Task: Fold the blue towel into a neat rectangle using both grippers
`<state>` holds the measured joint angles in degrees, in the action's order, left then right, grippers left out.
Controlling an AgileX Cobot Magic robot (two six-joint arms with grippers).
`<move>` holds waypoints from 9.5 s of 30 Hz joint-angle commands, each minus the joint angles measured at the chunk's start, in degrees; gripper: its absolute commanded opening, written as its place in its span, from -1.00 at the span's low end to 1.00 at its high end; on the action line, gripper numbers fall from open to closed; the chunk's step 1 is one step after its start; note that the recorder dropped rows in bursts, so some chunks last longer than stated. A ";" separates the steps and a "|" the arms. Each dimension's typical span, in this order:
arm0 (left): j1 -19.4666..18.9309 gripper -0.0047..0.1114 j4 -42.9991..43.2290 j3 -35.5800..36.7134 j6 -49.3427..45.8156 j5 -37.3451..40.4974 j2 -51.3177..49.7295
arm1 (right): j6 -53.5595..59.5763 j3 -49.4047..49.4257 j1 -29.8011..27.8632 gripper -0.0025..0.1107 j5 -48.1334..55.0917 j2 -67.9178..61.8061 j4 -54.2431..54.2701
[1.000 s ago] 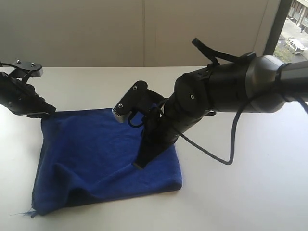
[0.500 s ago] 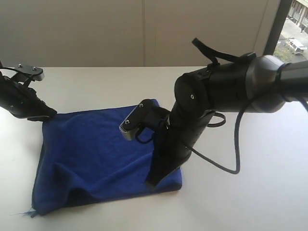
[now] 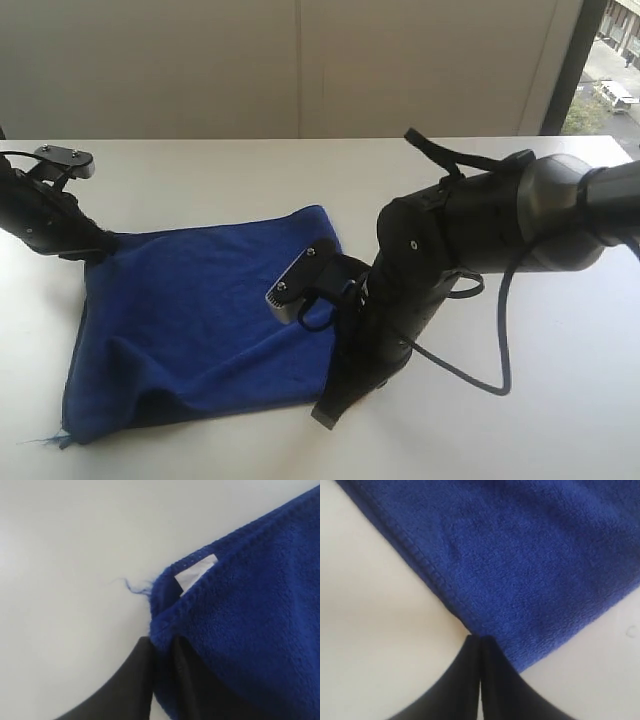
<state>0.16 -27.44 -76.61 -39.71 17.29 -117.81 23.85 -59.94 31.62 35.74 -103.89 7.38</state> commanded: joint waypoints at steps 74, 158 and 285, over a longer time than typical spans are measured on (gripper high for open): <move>-0.05 -0.92 1.83 -0.14 -1.21 -2.37 2.43 | -1.17 1.13 -0.28 -0.96 -12.54 -5.49 0.04; 11.33 -0.92 19.00 28.19 21.77 18.83 18.80 | -1.07 1.13 -0.28 -0.96 -9.40 -5.49 -0.85; 12.52 -0.92 34.79 16.29 38.28 -11.02 12.28 | -1.07 0.93 -0.28 -0.96 -10.07 0.04 -3.36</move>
<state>12.71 7.24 -59.85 -1.38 1.77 -108.51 23.04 -58.89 31.62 27.00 -106.89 4.23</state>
